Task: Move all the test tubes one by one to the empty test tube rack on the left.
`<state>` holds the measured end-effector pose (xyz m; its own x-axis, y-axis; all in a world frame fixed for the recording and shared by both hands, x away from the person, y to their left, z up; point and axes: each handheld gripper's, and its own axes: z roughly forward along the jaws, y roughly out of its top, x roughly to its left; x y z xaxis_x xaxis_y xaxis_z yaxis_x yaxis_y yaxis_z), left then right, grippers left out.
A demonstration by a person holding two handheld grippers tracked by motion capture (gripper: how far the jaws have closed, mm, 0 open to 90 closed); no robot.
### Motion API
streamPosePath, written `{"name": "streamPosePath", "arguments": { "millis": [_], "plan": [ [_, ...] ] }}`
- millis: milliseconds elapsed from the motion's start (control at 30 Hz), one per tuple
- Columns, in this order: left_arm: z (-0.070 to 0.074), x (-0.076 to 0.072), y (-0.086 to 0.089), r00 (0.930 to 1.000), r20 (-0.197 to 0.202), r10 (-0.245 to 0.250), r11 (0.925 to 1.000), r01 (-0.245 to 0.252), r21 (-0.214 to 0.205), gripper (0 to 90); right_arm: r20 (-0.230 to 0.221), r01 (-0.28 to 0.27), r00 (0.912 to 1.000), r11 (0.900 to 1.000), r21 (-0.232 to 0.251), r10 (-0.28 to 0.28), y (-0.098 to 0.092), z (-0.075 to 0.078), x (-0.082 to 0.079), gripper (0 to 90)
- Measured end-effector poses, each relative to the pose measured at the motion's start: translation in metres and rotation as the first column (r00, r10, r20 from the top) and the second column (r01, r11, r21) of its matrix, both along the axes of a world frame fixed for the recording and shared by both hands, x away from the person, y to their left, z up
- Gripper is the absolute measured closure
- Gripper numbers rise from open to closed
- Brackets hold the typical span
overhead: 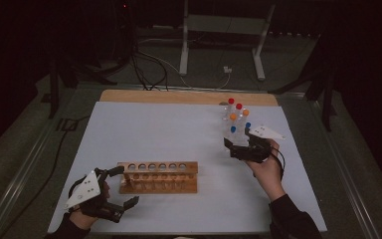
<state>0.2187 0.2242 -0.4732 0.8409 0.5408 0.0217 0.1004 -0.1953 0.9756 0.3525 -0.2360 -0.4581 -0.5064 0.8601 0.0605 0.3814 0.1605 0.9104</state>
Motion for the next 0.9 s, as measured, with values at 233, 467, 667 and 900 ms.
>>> {"name": "streamPosePath", "arguments": {
  "millis": [233, 467, 667, 900],
  "plan": [
    [0.000, 0.000, 0.000, 1.0000, 0.001, -0.002, 1.0000, 0.002, -0.001, 0.5, -0.030, 0.016, 0.9994, 0.9998, -0.016, -0.016, 0.001, -0.007, 0.011, 18.0],
    [0.000, -0.001, -0.001, 1.0000, 0.003, -0.003, 1.0000, 0.003, -0.001, 0.5, -0.062, 0.030, 0.9976, 0.9990, -0.032, -0.032, 0.002, -0.012, 0.018, 33.1],
    [0.000, -0.001, -0.001, 1.0000, 0.002, -0.006, 1.0000, 0.006, -0.001, 0.5, -0.088, 0.042, 0.9951, 0.9978, -0.051, -0.047, 0.002, -0.015, 0.024, 42.9],
    [0.000, 0.000, -0.001, 1.0000, 0.000, -0.005, 1.0000, 0.005, 0.000, 0.6, -0.095, 0.045, 0.9941, 0.9968, -0.067, -0.051, 0.001, -0.016, 0.029, 55.2]
  ]
}}
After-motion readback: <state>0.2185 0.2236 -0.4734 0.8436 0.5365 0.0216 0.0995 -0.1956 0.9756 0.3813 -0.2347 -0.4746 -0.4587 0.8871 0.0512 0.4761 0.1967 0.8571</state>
